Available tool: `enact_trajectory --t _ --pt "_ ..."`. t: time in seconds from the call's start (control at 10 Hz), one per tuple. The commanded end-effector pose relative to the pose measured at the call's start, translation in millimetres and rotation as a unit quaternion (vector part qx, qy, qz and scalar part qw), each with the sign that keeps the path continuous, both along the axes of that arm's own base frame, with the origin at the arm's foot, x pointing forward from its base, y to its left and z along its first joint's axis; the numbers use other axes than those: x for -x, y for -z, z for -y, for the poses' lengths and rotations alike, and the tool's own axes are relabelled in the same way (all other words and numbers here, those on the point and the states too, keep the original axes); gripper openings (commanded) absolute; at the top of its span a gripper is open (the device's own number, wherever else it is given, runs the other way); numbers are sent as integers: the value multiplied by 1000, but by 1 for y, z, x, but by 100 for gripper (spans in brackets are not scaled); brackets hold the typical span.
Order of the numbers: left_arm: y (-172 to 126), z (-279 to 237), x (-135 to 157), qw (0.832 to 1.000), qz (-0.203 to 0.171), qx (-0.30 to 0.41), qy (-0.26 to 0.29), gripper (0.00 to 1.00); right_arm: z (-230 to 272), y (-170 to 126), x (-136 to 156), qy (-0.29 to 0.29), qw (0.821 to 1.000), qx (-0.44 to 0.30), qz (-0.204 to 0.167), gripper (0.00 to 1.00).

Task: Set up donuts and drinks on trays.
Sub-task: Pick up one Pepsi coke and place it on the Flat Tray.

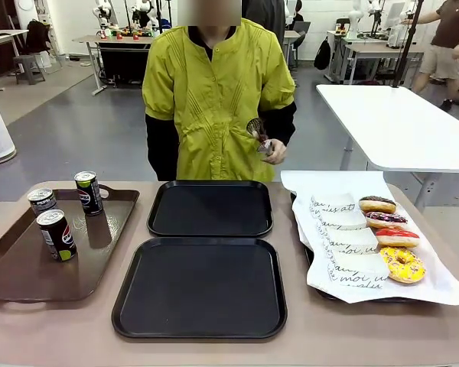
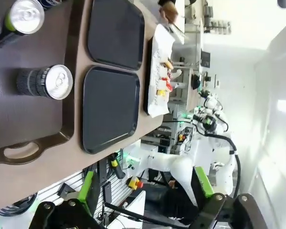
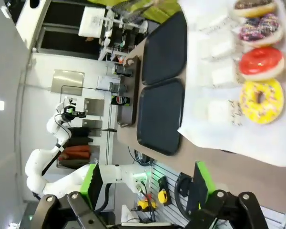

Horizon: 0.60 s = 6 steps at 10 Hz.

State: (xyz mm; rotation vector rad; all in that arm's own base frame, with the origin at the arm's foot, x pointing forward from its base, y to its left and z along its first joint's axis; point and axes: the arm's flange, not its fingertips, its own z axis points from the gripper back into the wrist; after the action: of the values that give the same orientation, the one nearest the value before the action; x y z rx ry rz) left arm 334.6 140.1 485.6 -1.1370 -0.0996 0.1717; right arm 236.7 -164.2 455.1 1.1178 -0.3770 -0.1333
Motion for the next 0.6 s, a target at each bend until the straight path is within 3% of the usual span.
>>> enact_trajectory --t 0.0,0.2,0.5 --pt "11 -19 -1 999 9 39 -14 100 -52 59 64 -6 1000 8 11 100" --pt "18 -48 6 1000 5 21 -14 100 -42 52 79 -3 1000 8 19 100" --pt "18 -80 20 999 31 21 -16 100 -40 40 86 15 999 14 45 100"
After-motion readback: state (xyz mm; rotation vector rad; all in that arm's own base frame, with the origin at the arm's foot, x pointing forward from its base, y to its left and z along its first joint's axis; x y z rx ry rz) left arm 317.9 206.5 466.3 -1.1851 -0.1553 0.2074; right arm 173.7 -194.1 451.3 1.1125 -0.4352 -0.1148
